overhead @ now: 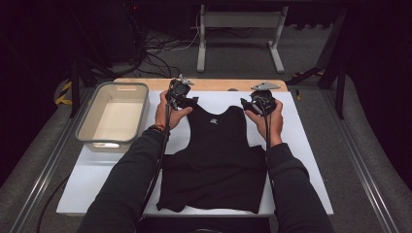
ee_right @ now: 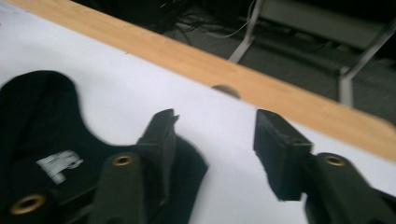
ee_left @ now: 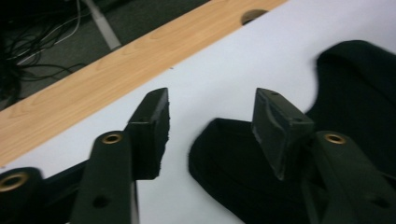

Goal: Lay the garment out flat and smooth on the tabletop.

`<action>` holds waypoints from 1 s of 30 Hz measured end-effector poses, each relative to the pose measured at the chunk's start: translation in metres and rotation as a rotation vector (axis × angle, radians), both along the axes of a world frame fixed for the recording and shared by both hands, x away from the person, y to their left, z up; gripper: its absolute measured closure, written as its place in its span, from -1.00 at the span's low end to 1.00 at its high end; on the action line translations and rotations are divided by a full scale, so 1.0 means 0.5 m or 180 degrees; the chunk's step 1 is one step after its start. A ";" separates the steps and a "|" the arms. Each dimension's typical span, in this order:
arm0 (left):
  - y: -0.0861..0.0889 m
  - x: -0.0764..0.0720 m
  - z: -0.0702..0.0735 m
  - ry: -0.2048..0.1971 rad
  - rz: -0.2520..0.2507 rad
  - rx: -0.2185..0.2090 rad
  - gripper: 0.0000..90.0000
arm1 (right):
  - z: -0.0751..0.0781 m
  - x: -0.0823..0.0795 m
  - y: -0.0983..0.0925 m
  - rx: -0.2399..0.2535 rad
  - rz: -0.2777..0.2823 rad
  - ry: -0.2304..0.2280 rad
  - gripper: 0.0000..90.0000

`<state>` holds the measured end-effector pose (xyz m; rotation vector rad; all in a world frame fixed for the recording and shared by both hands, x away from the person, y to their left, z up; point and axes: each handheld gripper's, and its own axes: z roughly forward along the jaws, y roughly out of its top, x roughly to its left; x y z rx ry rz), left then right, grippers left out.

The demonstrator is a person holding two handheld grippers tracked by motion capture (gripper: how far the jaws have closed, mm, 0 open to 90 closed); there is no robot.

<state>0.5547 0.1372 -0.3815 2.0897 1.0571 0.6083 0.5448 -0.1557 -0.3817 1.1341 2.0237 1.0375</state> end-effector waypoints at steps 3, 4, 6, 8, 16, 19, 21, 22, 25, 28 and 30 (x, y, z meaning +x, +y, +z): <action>-0.004 -0.036 -0.025 0.0133 -0.0187 -0.0024 -0.09 | -0.008 -0.015 -0.012 0.0116 0.0095 0.0168 0.01; -0.005 -0.050 -0.036 0.0171 -0.0239 0.0007 -0.15 | -0.022 -0.029 -0.012 0.0042 0.0186 0.0226 0.01; -0.001 -0.077 -0.059 0.0260 -0.0358 0.0032 -0.18 | -0.043 -0.041 -0.012 -0.0023 0.0319 0.0373 -0.03; 0.004 -0.101 -0.080 0.0379 -0.0484 0.0026 -0.20 | -0.051 -0.047 -0.012 -0.0020 0.0379 0.0430 -0.04; 0.017 -0.105 -0.138 0.0651 -0.0524 -0.0020 -0.26 | -0.134 -0.067 -0.013 -0.0003 0.0546 0.0906 -0.18; 0.016 -0.105 -0.138 0.0598 -0.0528 -0.0005 -0.08 | -0.136 -0.067 0.002 -0.0147 0.0585 0.0894 -0.17; 0.011 -0.106 -0.138 0.0569 -0.0555 0.0010 0.09 | -0.136 -0.070 0.007 -0.0160 0.0603 0.0859 0.12; 0.008 -0.107 -0.137 0.0567 -0.0604 0.0025 0.21 | -0.135 -0.070 0.008 -0.0165 0.0602 0.0849 0.27; 0.000 -0.110 -0.134 0.0571 -0.0713 0.0061 0.72 | -0.131 -0.068 0.018 -0.0241 0.0669 0.0831 0.85; -0.010 -0.105 -0.130 0.0536 -0.0766 0.0184 0.86 | -0.124 -0.063 0.025 -0.0445 0.0556 0.0691 0.90; -0.016 -0.097 -0.127 0.0446 -0.0718 0.0337 0.87 | -0.111 -0.051 0.018 -0.0325 0.0443 0.0595 0.90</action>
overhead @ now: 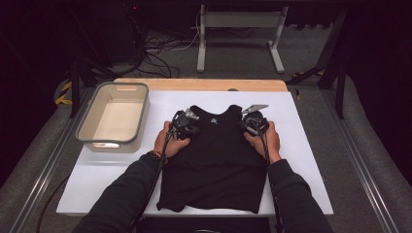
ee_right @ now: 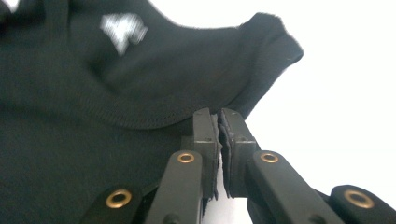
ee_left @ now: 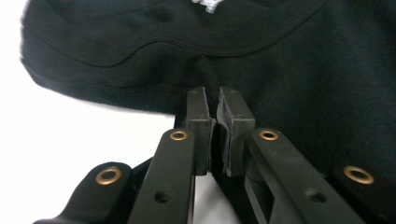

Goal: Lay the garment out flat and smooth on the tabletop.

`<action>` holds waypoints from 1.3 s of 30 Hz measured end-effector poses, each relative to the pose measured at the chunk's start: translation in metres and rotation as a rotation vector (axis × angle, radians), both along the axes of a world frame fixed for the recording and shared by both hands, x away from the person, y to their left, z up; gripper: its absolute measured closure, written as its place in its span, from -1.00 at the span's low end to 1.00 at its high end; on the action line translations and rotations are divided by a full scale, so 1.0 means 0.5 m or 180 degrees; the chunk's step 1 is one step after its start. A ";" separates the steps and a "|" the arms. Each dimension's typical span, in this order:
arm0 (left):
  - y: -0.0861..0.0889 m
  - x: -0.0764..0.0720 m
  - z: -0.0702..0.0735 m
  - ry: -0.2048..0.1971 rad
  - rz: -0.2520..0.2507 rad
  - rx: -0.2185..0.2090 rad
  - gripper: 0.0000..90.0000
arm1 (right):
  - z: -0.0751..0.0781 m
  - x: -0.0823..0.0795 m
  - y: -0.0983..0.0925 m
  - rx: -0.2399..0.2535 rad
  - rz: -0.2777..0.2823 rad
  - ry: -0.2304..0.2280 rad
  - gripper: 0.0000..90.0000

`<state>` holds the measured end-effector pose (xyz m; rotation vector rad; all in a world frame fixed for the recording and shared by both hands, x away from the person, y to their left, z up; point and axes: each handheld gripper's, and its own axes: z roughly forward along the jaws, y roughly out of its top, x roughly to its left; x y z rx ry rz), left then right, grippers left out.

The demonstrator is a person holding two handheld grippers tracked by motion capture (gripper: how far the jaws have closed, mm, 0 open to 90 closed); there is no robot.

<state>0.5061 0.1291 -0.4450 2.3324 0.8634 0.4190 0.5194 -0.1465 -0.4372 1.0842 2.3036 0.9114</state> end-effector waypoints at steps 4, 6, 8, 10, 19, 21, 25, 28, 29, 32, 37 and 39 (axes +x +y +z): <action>0.000 0.032 0.003 -0.0032 0.0072 0.0080 0.88 | 0.010 0.017 -0.003 0.0033 -0.0135 -0.0086 0.90; 0.003 0.055 0.003 -0.0067 0.0143 0.0098 0.88 | 0.013 0.033 -0.002 -0.0045 -0.0238 -0.0182 0.90; 0.006 0.074 0.002 -0.0118 0.0218 0.0122 0.88 | 0.013 0.044 -0.003 -0.0030 -0.0319 -0.0280 0.90; 0.011 0.092 0.003 -0.0178 0.0346 0.0141 0.87 | 0.009 0.062 -0.001 0.0004 -0.0410 -0.0318 0.90; 0.012 0.105 0.022 -0.0290 0.0526 0.0043 0.63 | 0.016 0.066 0.000 -0.0106 -0.0465 -0.0462 0.58; 0.015 0.098 0.021 -0.0283 0.0555 -0.0020 0.60 | 0.018 0.064 -0.004 -0.0055 -0.0473 -0.0447 0.56; 0.018 0.082 0.020 -0.0335 0.0514 -0.0091 0.44 | 0.025 0.055 -0.018 0.0109 -0.0496 -0.0424 0.40; 0.019 0.065 0.023 -0.0368 0.0459 -0.0178 0.42 | 0.031 0.042 -0.027 0.0236 -0.0482 -0.0419 0.30; 0.020 0.056 0.027 -0.0420 0.0454 -0.0226 0.38 | 0.033 0.039 -0.029 0.0267 -0.0468 -0.0407 0.25; 0.023 0.040 0.035 -0.0450 0.0435 -0.0279 0.17 | 0.040 0.022 -0.036 0.0354 -0.0414 -0.0423 0.20; 0.038 -0.013 0.053 -0.0594 0.0315 -0.0352 0.00 | 0.051 -0.018 -0.041 0.0437 -0.0225 -0.0477 0.15; 0.055 -0.054 0.059 -0.0660 0.0248 -0.0418 -0.12 | 0.060 -0.052 -0.054 0.0580 -0.0144 -0.0515 0.11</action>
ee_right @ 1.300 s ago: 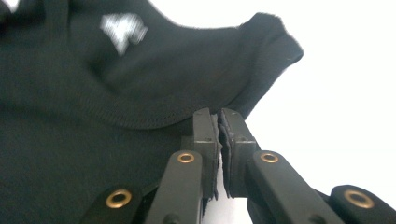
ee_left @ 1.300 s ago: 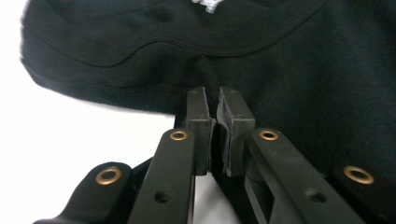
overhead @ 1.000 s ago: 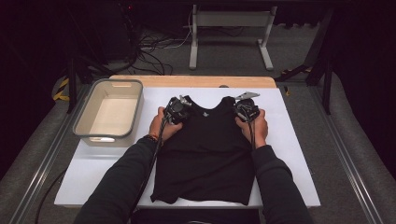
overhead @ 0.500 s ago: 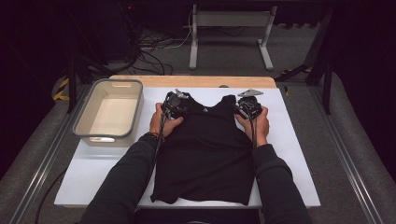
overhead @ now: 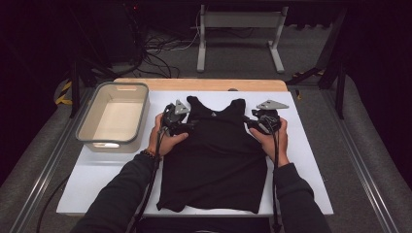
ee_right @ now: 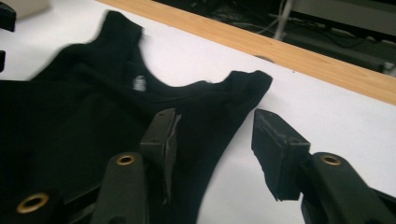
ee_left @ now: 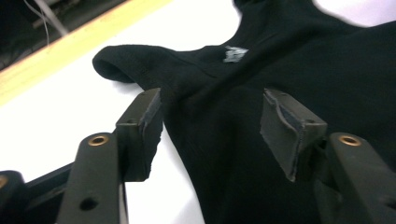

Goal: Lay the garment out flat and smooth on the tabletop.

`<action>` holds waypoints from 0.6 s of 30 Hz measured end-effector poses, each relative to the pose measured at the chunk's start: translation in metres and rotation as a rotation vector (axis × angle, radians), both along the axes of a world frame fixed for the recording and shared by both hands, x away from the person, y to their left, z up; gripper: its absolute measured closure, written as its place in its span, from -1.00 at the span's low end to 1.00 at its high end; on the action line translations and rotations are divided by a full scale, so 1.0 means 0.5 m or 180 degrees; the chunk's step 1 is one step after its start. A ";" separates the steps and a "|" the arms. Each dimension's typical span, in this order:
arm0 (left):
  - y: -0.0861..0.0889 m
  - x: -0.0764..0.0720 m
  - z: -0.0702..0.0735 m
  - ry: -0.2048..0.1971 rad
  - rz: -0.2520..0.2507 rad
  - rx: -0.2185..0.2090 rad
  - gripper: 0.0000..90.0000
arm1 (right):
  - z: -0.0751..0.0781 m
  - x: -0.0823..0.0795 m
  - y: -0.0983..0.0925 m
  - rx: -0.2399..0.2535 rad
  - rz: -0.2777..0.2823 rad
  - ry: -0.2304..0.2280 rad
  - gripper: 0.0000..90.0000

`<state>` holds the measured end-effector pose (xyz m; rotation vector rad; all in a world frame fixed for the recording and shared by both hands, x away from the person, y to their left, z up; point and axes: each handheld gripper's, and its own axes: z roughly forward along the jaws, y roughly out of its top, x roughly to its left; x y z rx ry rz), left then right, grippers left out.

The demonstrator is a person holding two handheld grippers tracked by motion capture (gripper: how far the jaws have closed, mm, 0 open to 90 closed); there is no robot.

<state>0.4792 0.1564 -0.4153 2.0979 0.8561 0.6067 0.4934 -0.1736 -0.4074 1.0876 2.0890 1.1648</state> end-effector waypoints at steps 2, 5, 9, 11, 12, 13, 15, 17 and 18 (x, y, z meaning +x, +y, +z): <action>0.008 -0.019 0.000 -0.0044 -0.0021 0.0006 -0.14 | 0.002 -0.013 -0.006 0.0042 0.0026 -0.0021 0.10; 0.029 -0.067 -0.004 -0.0083 -0.0109 -0.0008 -0.19 | 0.004 -0.046 -0.020 0.0040 0.0177 0.0012 0.06; 0.042 -0.133 -0.014 -0.0083 -0.0276 -0.0003 -0.23 | -0.005 -0.089 -0.041 -0.0002 0.0348 0.0159 -0.03; 0.036 -0.174 -0.013 -0.0046 -0.0479 0.0037 -0.28 | -0.018 -0.105 -0.042 -0.0108 0.0424 0.0270 -0.08; 0.033 -0.195 -0.013 -0.0053 -0.0548 0.0031 -0.31 | -0.023 -0.111 -0.041 -0.0174 0.0450 0.0298 -0.10; 0.028 -0.220 -0.016 -0.0040 -0.0645 0.0010 -0.33 | -0.029 -0.115 -0.039 -0.0234 0.0437 0.0316 -0.11; 0.017 -0.254 -0.029 0.0074 -0.0848 -0.0034 -0.39 | -0.042 -0.111 -0.036 -0.0326 0.0431 0.0371 -0.13; -0.009 -0.302 -0.049 0.0171 -0.1161 0.0112 -0.43 | -0.064 -0.092 -0.043 -0.0343 0.0290 0.0445 -0.14; -0.019 -0.313 -0.055 0.0235 -0.1247 0.0129 -0.43 | -0.068 -0.086 -0.047 -0.0322 0.0256 0.0461 -0.13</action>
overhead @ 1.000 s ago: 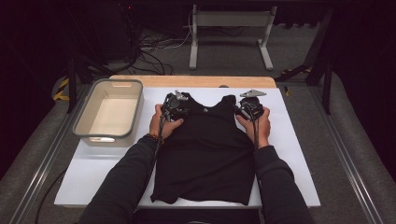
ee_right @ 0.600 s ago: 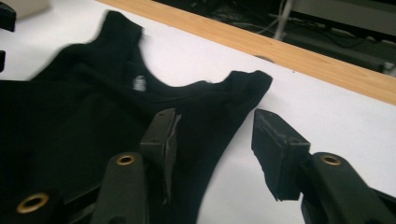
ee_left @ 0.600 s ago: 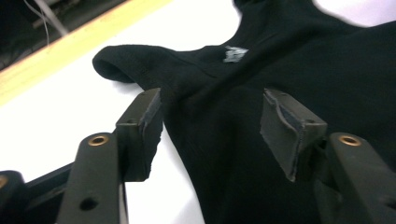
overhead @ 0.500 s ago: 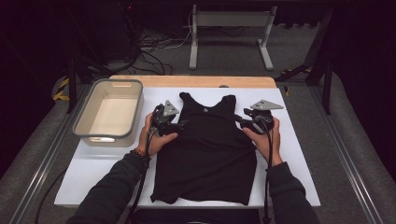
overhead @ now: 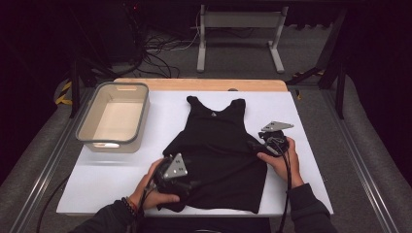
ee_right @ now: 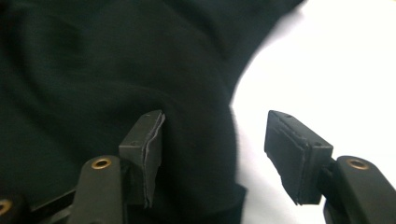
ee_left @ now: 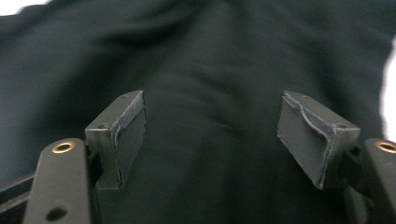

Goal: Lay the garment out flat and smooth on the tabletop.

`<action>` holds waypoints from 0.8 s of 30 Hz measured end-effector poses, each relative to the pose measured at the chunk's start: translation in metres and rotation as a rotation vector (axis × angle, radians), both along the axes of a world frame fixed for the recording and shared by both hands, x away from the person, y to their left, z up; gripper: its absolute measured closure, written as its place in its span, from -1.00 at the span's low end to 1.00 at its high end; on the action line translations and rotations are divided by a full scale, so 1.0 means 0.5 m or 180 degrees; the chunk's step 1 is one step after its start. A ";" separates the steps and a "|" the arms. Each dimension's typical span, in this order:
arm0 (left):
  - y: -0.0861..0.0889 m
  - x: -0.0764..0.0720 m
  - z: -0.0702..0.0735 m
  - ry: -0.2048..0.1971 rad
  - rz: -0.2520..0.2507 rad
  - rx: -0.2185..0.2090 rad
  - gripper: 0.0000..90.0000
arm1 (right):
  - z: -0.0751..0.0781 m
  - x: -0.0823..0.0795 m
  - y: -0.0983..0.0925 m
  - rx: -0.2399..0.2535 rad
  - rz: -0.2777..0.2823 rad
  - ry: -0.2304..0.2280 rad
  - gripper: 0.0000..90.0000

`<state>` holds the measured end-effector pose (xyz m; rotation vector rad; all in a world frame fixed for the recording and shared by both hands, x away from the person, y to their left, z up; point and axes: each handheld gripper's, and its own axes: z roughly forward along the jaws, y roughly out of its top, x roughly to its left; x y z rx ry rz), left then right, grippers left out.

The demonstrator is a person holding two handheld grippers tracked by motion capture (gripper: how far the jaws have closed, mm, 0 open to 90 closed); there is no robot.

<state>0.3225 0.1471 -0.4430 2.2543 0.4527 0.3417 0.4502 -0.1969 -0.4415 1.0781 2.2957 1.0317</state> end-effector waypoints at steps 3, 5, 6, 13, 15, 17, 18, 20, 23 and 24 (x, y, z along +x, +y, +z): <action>-0.023 -0.018 -0.012 0.0092 -0.0207 0.0067 -0.43 | -0.019 0.022 -0.007 0.0015 -0.0100 0.0097 -0.06; -0.040 -0.023 -0.019 0.0141 -0.0327 0.0127 -0.42 | -0.025 0.028 -0.004 -0.0008 -0.0072 0.0155 0.12; -0.047 -0.022 -0.025 0.0184 -0.0363 0.0168 -0.42 | -0.025 0.028 -0.004 -0.0008 -0.0072 0.0155 0.12; -0.047 -0.015 -0.033 0.0329 -0.0392 0.0193 -0.16 | -0.011 0.028 0.011 -0.0308 0.0003 0.0000 0.80; -0.044 -0.015 -0.032 0.0298 -0.0417 0.0175 0.22 | 0.010 0.035 0.004 -0.0347 -0.0233 -0.0268 0.81; -0.042 -0.013 -0.032 0.0316 -0.0434 0.0156 0.31 | 0.018 0.040 -0.002 -0.0280 -0.0362 -0.0362 0.80; -0.040 -0.012 -0.031 0.0334 -0.0474 0.0142 0.50 | 0.024 0.044 -0.006 -0.0248 -0.0460 -0.0440 0.77; -0.038 -0.010 -0.030 0.0415 -0.0537 0.0121 0.82 | 0.024 0.055 -0.011 -0.0159 -0.0575 -0.0463 0.64; -0.038 -0.012 -0.027 0.0382 -0.0565 0.0170 0.92 | 0.013 0.061 -0.010 -0.0202 -0.0622 -0.0337 0.20; -0.036 -0.013 -0.026 0.0350 -0.0573 0.0195 0.92 | 0.013 0.059 -0.009 -0.0191 -0.0635 -0.0283 0.09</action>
